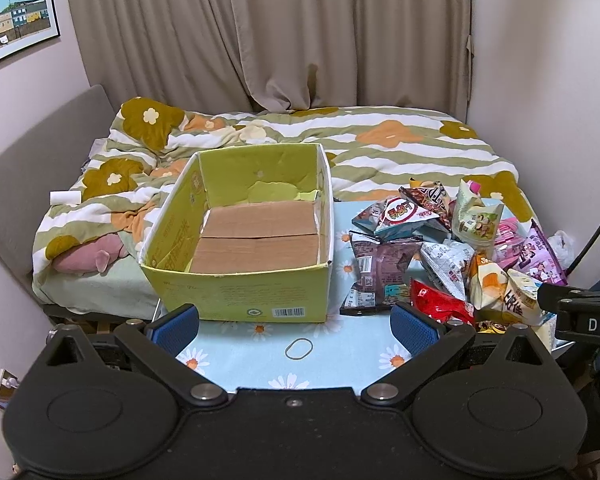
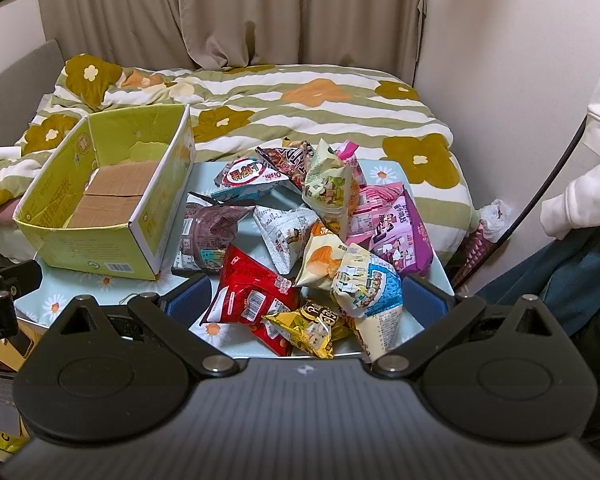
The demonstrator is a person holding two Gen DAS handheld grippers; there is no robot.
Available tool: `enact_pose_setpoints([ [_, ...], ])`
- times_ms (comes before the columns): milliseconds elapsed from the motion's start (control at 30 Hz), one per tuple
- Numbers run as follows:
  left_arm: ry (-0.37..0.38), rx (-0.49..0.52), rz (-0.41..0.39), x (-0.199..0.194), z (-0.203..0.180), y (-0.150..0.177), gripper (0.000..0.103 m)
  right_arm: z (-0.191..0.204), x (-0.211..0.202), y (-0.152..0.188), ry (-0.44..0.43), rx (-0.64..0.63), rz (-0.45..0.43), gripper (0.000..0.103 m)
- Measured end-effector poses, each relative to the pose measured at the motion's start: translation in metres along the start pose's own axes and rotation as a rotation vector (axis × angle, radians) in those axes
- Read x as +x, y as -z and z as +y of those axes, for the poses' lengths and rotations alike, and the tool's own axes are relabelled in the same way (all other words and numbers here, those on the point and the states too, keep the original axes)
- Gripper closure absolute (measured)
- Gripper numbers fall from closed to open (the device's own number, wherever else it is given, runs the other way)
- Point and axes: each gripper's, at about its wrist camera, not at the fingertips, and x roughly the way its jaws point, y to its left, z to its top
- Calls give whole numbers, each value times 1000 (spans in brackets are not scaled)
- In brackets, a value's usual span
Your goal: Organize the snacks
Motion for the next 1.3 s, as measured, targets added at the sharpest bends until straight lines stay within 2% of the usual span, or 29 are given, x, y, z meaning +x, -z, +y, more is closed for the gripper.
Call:
enact_pose_setpoints([
  [1100, 0, 6, -1, -2, -2, -1, 0, -1, 0, 1, -2, 1, -3, 0],
  [1300, 46, 7, 0, 0, -1, -3, 0, -8, -1, 2, -7, 15, 4, 0],
])
